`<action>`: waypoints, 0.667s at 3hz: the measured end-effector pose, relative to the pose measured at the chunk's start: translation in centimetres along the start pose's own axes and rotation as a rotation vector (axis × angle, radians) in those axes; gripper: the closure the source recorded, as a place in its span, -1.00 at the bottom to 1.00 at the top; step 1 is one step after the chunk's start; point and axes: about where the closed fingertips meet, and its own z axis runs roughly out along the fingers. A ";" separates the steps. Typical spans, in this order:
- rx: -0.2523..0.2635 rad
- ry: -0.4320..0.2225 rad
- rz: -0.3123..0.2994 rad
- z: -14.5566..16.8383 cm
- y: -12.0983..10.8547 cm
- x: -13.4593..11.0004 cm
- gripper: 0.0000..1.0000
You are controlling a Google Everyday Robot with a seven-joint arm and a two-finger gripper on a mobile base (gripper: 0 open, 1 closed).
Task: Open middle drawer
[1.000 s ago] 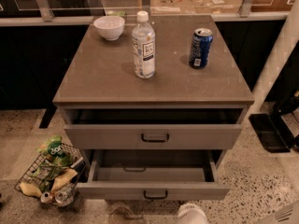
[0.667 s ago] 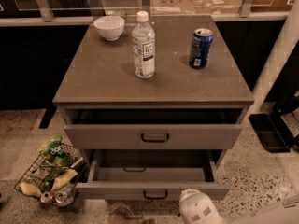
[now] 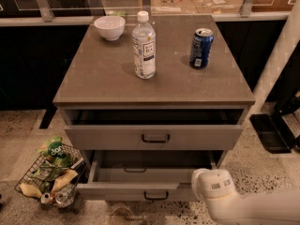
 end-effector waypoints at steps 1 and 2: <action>-0.003 -0.015 0.052 2.2 -1.5 2.4 1.00; -0.033 -0.051 0.114 5.9 -2.3 4.8 1.00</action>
Offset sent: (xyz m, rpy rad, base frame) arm 0.0814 -0.0685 -0.0711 0.1821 0.0772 -0.0938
